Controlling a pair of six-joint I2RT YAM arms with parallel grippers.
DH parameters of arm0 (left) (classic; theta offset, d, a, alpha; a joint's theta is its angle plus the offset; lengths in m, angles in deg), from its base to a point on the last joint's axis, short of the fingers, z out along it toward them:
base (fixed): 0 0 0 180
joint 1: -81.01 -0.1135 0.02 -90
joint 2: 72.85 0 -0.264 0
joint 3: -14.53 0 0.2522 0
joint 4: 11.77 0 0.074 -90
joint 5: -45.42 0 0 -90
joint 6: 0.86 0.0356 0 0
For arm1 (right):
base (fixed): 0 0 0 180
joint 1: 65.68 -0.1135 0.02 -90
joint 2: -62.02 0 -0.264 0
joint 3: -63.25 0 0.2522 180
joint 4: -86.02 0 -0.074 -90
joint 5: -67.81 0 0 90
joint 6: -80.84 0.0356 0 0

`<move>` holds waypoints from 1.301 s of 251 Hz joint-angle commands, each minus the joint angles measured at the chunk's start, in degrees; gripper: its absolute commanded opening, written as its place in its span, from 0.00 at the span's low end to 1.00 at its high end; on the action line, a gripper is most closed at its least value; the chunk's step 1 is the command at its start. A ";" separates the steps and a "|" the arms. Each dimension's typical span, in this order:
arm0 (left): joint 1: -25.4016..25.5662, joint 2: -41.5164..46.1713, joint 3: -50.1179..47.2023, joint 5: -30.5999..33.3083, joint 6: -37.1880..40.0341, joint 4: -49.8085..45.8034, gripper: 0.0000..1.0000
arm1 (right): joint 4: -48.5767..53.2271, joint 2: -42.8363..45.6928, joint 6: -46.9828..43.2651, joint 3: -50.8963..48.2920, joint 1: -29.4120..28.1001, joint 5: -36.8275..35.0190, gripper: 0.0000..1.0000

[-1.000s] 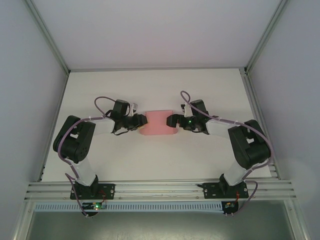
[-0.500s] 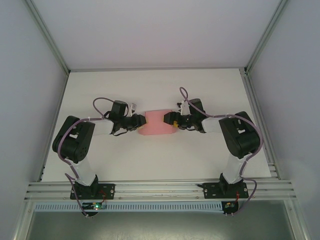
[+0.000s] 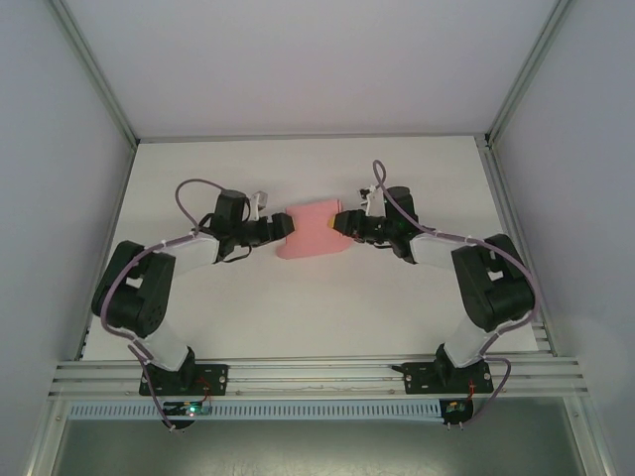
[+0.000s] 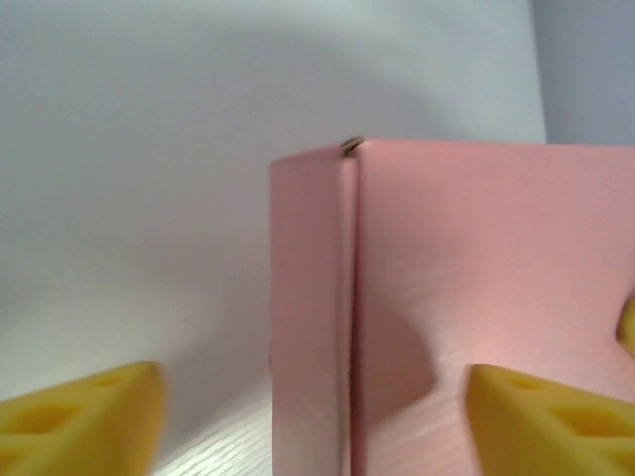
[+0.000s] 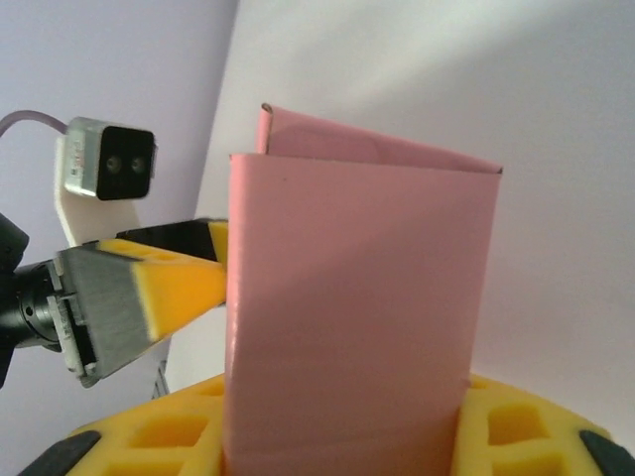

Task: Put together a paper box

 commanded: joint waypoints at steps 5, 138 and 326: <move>4.34 11.41 2.39 8.66 20.74 -2.28 1.00 | 5.86 5.46 -0.21 1.53 1.54 0.01 0.32; 27.52 16.66 7.70 30.69 80.46 -18.26 1.00 | 27.78 9.21 25.80 7.98 6.95 14.48 0.37; 28.51 9.89 5.45 42.39 86.78 -1.87 0.53 | 30.98 9.87 30.02 6.14 6.24 16.55 0.41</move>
